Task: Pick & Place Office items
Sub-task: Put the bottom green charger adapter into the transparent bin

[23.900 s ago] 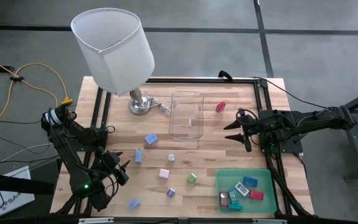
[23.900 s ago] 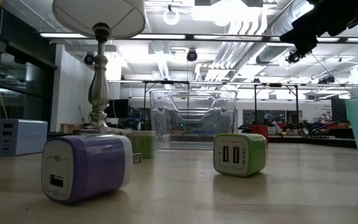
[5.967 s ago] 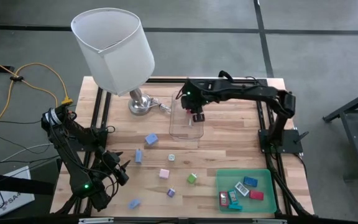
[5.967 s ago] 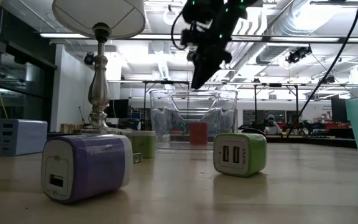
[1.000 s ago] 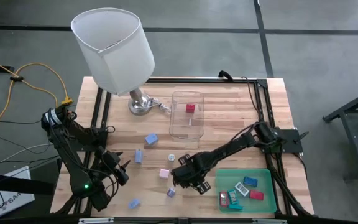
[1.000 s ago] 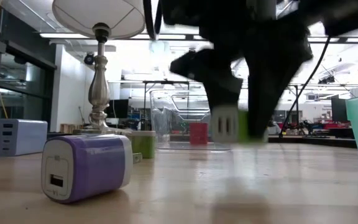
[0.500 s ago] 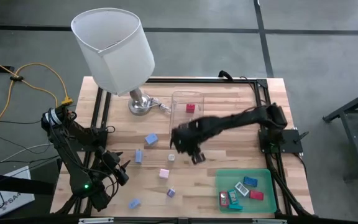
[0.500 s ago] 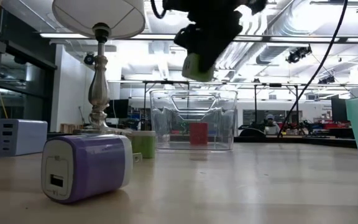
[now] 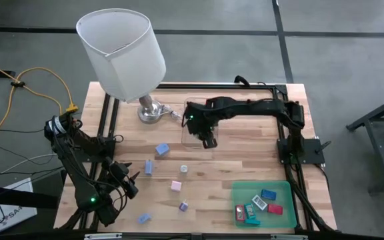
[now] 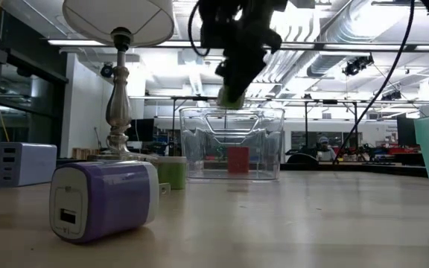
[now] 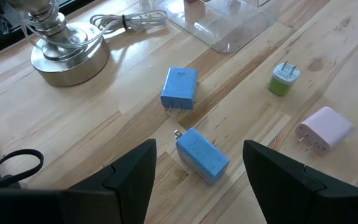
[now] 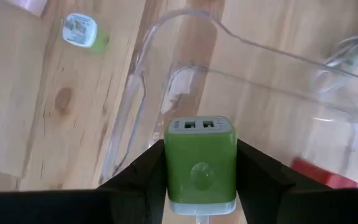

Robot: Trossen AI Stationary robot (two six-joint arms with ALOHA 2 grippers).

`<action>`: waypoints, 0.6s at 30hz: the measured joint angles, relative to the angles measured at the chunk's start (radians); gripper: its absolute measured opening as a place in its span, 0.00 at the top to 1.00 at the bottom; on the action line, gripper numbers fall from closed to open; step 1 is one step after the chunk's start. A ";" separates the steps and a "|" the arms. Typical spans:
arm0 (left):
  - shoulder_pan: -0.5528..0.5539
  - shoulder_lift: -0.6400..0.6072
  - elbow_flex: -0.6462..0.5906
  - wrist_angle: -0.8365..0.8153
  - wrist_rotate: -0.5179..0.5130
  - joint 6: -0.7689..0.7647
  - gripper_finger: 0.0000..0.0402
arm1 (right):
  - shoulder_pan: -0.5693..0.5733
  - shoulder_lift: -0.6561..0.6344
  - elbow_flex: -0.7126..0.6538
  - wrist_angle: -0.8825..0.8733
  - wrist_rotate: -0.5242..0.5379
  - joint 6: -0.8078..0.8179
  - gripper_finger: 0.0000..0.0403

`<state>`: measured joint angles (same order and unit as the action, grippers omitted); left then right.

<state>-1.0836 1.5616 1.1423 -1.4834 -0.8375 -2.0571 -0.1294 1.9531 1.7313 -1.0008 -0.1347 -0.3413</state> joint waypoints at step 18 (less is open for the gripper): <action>0.000 0.000 0.000 0.000 0.000 0.000 0.42 | -0.031 0.077 -0.149 0.168 -0.022 0.012 0.64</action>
<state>-1.0840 1.5612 1.1423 -1.4834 -0.8375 -2.0571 -0.1600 2.0297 1.5820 -0.8331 -0.1566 -0.3297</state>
